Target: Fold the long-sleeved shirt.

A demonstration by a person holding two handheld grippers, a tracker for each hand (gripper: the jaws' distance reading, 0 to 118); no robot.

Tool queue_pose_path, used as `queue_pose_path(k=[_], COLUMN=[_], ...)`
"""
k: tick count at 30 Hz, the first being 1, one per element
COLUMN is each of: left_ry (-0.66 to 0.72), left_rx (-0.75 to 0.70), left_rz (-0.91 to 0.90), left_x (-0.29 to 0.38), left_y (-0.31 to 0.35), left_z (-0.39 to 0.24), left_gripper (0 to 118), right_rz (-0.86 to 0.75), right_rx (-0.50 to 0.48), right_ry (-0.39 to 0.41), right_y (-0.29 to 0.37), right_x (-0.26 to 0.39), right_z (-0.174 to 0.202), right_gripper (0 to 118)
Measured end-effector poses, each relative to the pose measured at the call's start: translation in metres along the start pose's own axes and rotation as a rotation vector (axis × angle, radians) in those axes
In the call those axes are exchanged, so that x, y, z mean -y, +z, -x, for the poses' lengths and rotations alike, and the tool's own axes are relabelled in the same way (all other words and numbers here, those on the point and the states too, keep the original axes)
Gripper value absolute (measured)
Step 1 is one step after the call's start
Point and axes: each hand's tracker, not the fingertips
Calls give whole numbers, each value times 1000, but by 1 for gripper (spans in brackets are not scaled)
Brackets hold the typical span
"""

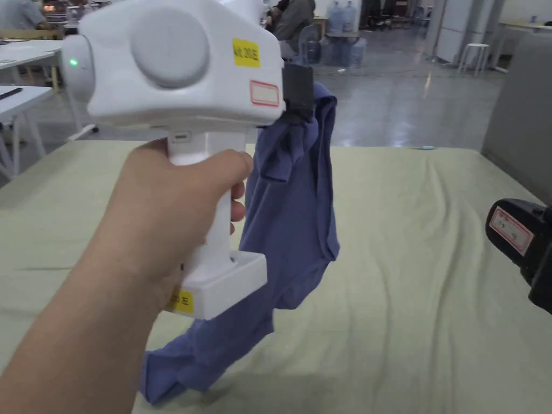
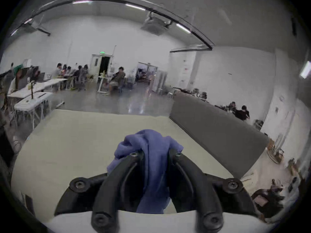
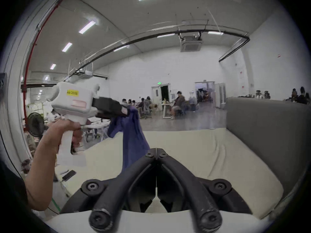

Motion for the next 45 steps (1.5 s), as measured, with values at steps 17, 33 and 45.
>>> queue_pose_path(k=[17,33,45], left_ry=[239,141,249], left_rx=[42,-239,-281], left_rz=[927,519,524], left_x=[336,237,252], left_y=[-234,-84,-145], left_z=[-75,62,127], left_gripper=[47,0,105], right_rz=[293,450,564], right_rx=[214,84,73], right_ry=[-162,-356,-400], right_y=[19,-44,-82], right_x=[75,120,154], right_z=[-70,-68,-61], right_gripper=[0,0,0])
